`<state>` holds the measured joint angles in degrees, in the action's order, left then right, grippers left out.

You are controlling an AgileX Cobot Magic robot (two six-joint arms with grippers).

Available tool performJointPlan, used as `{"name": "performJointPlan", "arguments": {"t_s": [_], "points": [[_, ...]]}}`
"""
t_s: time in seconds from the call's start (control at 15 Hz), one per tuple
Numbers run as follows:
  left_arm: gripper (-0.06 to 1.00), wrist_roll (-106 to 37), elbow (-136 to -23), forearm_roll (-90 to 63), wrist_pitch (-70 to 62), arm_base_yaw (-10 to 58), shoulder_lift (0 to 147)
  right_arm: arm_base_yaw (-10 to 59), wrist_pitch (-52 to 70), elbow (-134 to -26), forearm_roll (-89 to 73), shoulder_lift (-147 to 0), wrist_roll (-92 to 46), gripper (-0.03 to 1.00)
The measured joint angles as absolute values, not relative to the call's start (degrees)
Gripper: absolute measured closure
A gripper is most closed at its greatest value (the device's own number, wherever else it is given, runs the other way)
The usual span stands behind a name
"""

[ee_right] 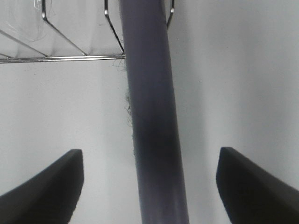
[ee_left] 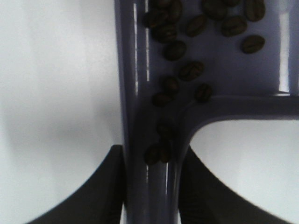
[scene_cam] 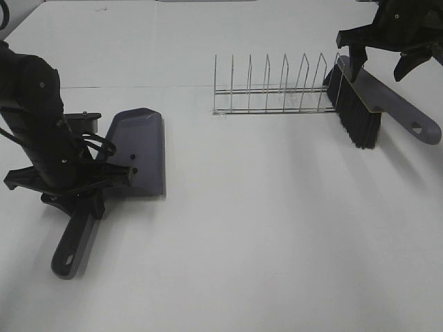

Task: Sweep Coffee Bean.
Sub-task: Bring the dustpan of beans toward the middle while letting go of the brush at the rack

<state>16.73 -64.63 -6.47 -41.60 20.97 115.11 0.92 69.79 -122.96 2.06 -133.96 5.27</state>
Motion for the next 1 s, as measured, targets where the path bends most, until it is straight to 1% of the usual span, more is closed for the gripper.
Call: {"name": "performJointPlan", "arguments": {"t_s": [0.6, 0.67, 0.73, 0.8, 0.87, 1.0], "points": [[0.68, 12.7, -64.6, -9.1, -39.2, 21.0, 117.0, 0.9, 69.8, -123.0, 2.1, -134.0, 5.2, 0.31], [0.67, 12.7, -64.6, -9.1, -39.2, 21.0, 117.0, 0.9, 69.8, -123.0, 2.1, -134.0, 5.2, 0.31], [0.63, 12.7, -64.6, -9.1, -39.2, 21.0, 117.0, 0.9, 69.8, -123.0, 2.1, -134.0, 5.2, 0.31], [0.57, 12.7, -64.6, -9.2, -39.1, 21.0, 117.0, 0.9, 69.8, -123.0, 2.1, -134.0, 5.2, 0.31], [0.45, 12.8, -64.6, -9.5, -38.8, 21.0, 117.0, 0.9, 69.8, -123.0, 2.1, -134.0, 5.2, 0.31], [0.33, 12.6, -64.6, -9.5, -38.6, 21.0, 116.7, 0.9, 69.8, -123.0, 2.1, -134.0, 5.2, 0.31]]}}
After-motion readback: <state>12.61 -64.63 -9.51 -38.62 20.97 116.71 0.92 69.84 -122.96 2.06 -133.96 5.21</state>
